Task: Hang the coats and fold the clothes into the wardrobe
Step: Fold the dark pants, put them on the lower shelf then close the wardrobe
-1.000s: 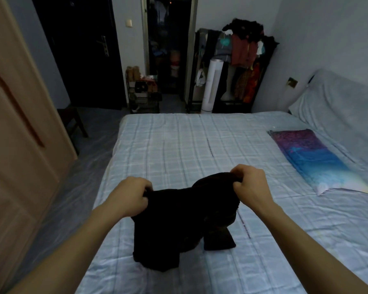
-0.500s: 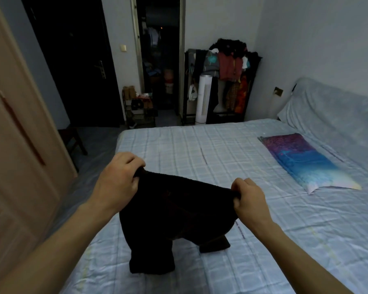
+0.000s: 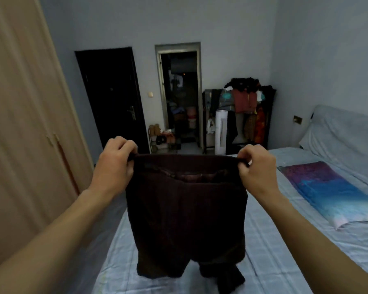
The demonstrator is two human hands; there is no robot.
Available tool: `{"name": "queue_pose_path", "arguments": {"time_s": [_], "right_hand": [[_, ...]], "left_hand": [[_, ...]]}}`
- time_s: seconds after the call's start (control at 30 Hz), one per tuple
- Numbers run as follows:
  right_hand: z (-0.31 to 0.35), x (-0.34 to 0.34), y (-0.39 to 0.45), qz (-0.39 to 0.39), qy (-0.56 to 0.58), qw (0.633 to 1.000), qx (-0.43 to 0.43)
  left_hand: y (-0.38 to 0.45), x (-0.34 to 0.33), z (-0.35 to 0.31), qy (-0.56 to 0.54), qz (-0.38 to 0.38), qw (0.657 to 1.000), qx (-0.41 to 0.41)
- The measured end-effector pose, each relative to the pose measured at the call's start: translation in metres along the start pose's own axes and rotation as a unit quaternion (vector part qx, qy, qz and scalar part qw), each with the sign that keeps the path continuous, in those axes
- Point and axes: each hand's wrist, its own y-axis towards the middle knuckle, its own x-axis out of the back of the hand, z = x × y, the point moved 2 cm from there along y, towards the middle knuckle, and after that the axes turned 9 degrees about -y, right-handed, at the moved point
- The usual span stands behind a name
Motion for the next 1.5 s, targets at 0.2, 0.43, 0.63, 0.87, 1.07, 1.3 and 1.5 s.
{"name": "queue_pose_path", "arguments": {"time_s": [0.2, 0.43, 0.63, 0.87, 1.07, 1.3, 1.5], "right_hand": [[0.054, 0.057, 0.091, -0.094, 0.035, 0.993, 0.055], [0.124, 0.121, 0.170, -0.185, 0.022, 0.975, 0.121], [0.143, 0.114, 0.175, -0.163, 0.041, 0.980, 0.109], [0.124, 0.047, 0.111, -0.039, 0.050, 0.994, 0.090], [0.130, 0.027, 0.093, -0.009, 0.045, 0.994, 0.095], [0.125, 0.023, 0.081, -0.001, 0.031, 0.994, 0.104], [0.105, 0.027, 0.066, 0.018, 0.015, 0.993, 0.115]], "left_hand": [[0.083, 0.070, -0.014, 0.051, -0.086, 0.993, -0.058], [0.145, 0.156, -0.026, 0.058, -0.115, 0.988, -0.079], [0.127, 0.173, -0.031, 0.024, -0.032, 0.999, 0.013], [0.038, 0.106, 0.001, -0.094, 0.328, 0.918, 0.201], [-0.004, 0.059, -0.006, -0.040, 0.356, 0.911, 0.204], [-0.023, 0.022, -0.025, -0.004, 0.223, 0.972, 0.069], [-0.038, 0.010, -0.022, 0.004, 0.081, 0.997, -0.001]]}}
